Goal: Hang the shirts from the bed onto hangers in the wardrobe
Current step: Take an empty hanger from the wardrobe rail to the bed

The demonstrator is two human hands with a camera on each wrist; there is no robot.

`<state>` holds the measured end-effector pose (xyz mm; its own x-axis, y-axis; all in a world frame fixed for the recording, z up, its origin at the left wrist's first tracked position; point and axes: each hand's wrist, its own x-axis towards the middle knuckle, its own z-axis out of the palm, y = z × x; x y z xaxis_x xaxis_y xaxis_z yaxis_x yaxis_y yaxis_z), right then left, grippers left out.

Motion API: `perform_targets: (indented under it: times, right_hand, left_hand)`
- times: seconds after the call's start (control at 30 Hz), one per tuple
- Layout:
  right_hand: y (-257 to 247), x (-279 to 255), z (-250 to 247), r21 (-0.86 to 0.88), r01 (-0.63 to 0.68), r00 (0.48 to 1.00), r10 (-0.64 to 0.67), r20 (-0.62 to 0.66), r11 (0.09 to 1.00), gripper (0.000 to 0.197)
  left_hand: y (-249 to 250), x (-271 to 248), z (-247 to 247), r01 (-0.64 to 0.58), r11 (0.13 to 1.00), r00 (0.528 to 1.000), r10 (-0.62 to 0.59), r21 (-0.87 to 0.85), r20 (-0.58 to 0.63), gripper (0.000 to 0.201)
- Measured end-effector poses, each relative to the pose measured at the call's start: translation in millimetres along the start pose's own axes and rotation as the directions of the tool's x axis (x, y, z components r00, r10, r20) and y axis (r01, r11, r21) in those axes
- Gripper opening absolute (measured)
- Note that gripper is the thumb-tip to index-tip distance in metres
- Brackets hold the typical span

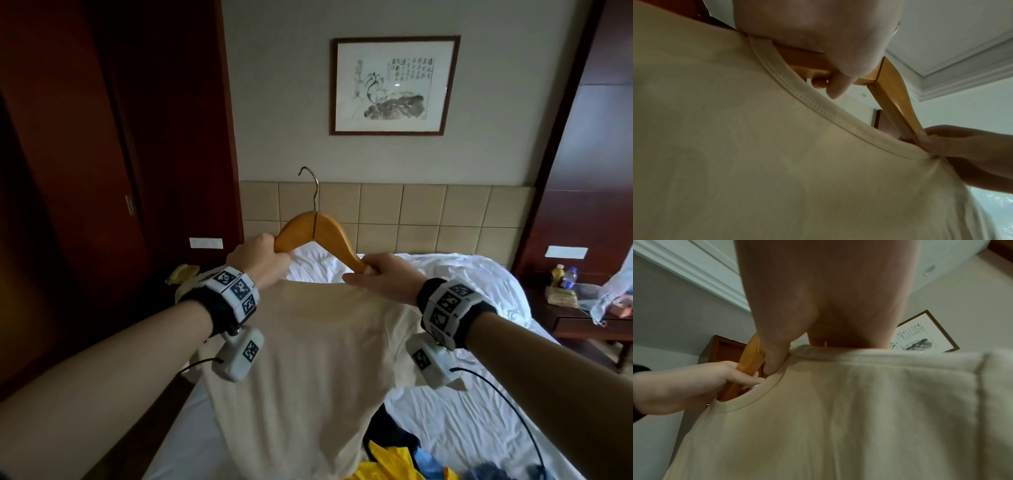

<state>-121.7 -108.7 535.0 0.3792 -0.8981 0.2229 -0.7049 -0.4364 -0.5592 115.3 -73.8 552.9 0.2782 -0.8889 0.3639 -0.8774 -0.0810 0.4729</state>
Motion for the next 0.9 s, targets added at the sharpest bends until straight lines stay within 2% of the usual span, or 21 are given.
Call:
perform_targets:
  times: [0.17,0.23,0.33,0.4,0.53,0.7,0.8,0.9]
  right_hand:
    - [19,4,-7,-0.016,0.026,0.999,-0.025,0.047,1.0,0.042]
    - [28,4,-8,-0.032,0.029,0.998,-0.027,0.053,0.999,0.042]
    - [45,0,-10,-0.002,0.001,0.999,-0.001,0.048,1.0,0.038]
    - [59,-4,-9,-0.006,-0.013,1.0,0.013,0.028,1.0,0.029]
    - [86,-18,-3,-0.046,-0.122,0.991,0.124,0.043,0.991,0.018]
    - [116,-44,8,-0.122,-0.253,0.964,0.26,0.049,0.96,0.028]
    - [122,-51,8,-0.123,-0.254,0.963,0.262,0.057,0.959,0.028]
    - [119,-51,8,-0.081,-0.245,0.969,0.247,0.013,0.966,0.027]
  left_hand:
    - [-6,12,2,0.025,1.0,0.999,-0.025,-0.005,-0.025,0.031]
    - [-10,16,1,0.043,0.999,0.998,-0.043,0.002,-0.04,0.026]
    - [-16,21,-4,0.071,0.997,0.995,-0.07,0.007,-0.064,0.027]
    - [-22,23,-7,0.092,0.995,0.993,-0.095,-0.032,-0.072,0.029]
    - [-34,28,-15,0.135,0.988,0.987,-0.142,-0.08,-0.078,0.024]
    - [-45,29,-27,0.161,0.975,0.982,-0.174,-0.154,-0.071,0.026]
    - [-46,26,-30,0.16,0.973,0.984,-0.17,-0.164,-0.054,0.026]
    - [-42,24,-32,0.156,0.97,0.984,-0.168,-0.184,-0.054,0.027]
